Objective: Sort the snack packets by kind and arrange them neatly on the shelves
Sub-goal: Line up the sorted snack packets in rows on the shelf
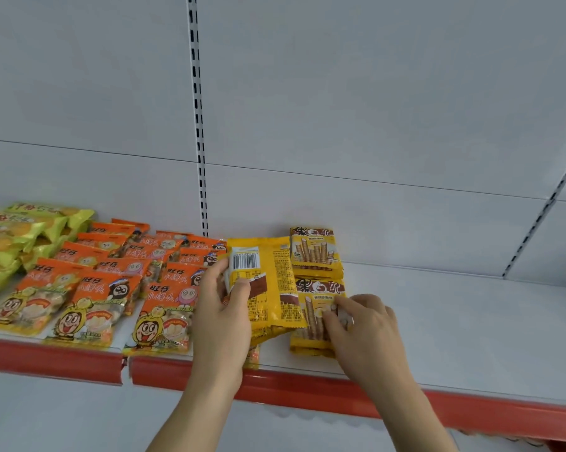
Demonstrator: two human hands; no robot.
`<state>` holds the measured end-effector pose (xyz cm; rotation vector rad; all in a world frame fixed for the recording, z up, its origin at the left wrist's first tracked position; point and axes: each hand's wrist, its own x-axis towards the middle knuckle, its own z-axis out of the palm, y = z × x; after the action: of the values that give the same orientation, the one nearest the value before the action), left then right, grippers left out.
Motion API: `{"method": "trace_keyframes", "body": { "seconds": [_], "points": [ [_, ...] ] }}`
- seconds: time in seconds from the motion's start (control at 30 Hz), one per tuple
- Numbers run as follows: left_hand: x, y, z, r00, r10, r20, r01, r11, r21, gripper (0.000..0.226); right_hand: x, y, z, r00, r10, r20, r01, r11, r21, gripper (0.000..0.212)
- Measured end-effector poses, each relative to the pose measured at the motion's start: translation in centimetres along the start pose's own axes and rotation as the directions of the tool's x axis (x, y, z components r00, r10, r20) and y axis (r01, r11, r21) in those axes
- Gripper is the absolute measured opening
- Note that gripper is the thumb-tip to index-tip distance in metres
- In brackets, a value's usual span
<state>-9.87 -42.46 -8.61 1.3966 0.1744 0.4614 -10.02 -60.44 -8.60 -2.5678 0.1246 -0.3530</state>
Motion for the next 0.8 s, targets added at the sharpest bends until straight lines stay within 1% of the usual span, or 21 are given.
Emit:
{"method": "trace_keyframes", "body": {
  "seconds": [0.1, 0.13, 0.2, 0.23, 0.27, 0.3, 0.33, 0.37, 0.4, 0.47, 0.5, 0.53, 0.57, 0.6, 0.63, 0.7, 0.73, 0.8],
  "points": [
    [-0.3, 0.0, 0.2, 0.999, 0.019, 0.046, -0.020, 1.000, 0.024, 0.034, 0.0, 0.3, 0.6, 1.000, -0.002, 0.002, 0.002, 0.999, 0.041, 0.033],
    [-0.3, -0.2, 0.2, 0.998, 0.024, 0.058, -0.026, 0.999, 0.032, 0.035, 0.0, 0.4, 0.7, 0.999, -0.012, -0.036, 0.015, 0.998, 0.069, 0.034],
    [-0.5, -0.4, 0.3, 0.996, 0.030, 0.082, -0.034, 0.998, 0.045, 0.036, -0.2, 0.3, 0.6, 0.985, -0.033, -0.171, 0.062, 0.984, 0.169, 0.038],
    [-0.5, -0.4, 0.4, 0.995, 0.032, 0.095, -0.037, 0.998, 0.052, 0.036, -0.3, 0.1, 0.3, 0.974, -0.046, -0.223, 0.095, 0.972, 0.214, 0.043],
    [-0.5, -0.4, 0.6, 0.994, 0.031, 0.105, -0.037, 0.998, 0.054, 0.036, -0.4, -0.3, 0.1, 0.967, -0.074, -0.242, 0.132, 0.963, 0.235, 0.050],
    [-0.6, -0.4, 0.8, 0.993, 0.030, 0.114, -0.036, 0.998, 0.054, 0.037, -0.4, -0.7, -0.1, 0.968, -0.108, -0.225, 0.162, 0.958, 0.237, 0.054],
    [-0.7, -0.3, 1.0, 0.991, 0.033, 0.127, -0.041, 0.998, 0.057, 0.038, -0.3, -1.1, -0.2, 0.975, -0.135, -0.176, 0.174, 0.958, 0.227, 0.052],
    [-0.8, -0.1, 1.2, 0.989, 0.044, 0.139, -0.054, 0.996, 0.072, 0.039, -0.3, -1.4, -0.3, 0.981, -0.147, -0.127, 0.173, 0.958, 0.231, 0.045],
    [-0.9, 0.1, 1.5, 0.988, 0.058, 0.144, -0.072, 0.993, 0.090, 0.040, -0.1, -1.6, -0.5, 0.987, -0.128, -0.098, 0.151, 0.950, 0.274, 0.035],
    [-0.9, 0.3, 1.6, 0.987, 0.098, 0.127, -0.114, 0.985, 0.131, 0.038, -0.1, -1.8, -1.4, 0.994, -0.012, -0.109, 0.061, 0.883, 0.465, 0.022],
    [-0.8, 0.3, 1.5, 0.988, 0.114, 0.108, -0.130, 0.979, 0.159, 0.037, -0.2, -1.7, -1.9, 0.988, 0.071, -0.140, 0.018, 0.832, 0.554, 0.019],
    [-0.7, 0.5, 1.3, 0.987, 0.130, 0.095, -0.146, 0.971, 0.189, 0.035, -0.2, -1.6, -2.5, 0.972, 0.134, -0.195, 0.010, 0.800, 0.600, 0.017],
    [-0.6, 0.6, 1.2, 0.985, 0.143, 0.096, -0.161, 0.965, 0.209, 0.034, -0.2, -1.6, -2.9, 0.950, 0.164, -0.267, 0.033, 0.794, 0.607, 0.015],
    [-0.6, 0.7, 1.3, 0.983, 0.147, 0.109, -0.168, 0.961, 0.220, 0.033, -0.3, -1.7, -3.2, 0.929, 0.150, -0.339, 0.077, 0.815, 0.574, 0.014],
    [-0.8, 0.9, 1.5, 0.980, 0.148, 0.136, -0.175, 0.962, 0.211, 0.031, -0.4, -2.1, -3.1, 0.916, 0.096, -0.390, 0.126, 0.854, 0.505, 0.016],
    [-1.2, 1.4, 2.2, 0.968, 0.148, 0.200, -0.182, 0.970, 0.162, 0.031, -0.6, -2.8, -1.9, 0.901, -0.090, -0.425, 0.247, 0.911, 0.331, 0.022],
    [-1.4, 1.5, 2.5, 0.961, 0.156, 0.228, -0.189, 0.974, 0.127, 0.038, -0.8, -3.0, -1.0, 0.888, -0.183, -0.422, 0.317, 0.908, 0.273, 0.021],
    [-1.5, 1.6, 2.9, 0.950, 0.163, 0.268, -0.201, 0.972, 0.119, 0.049, -1.3, -3.1, 0.1, 0.861, -0.325, -0.391, 0.446, 0.853, 0.271, 0.021]
  ]
}}
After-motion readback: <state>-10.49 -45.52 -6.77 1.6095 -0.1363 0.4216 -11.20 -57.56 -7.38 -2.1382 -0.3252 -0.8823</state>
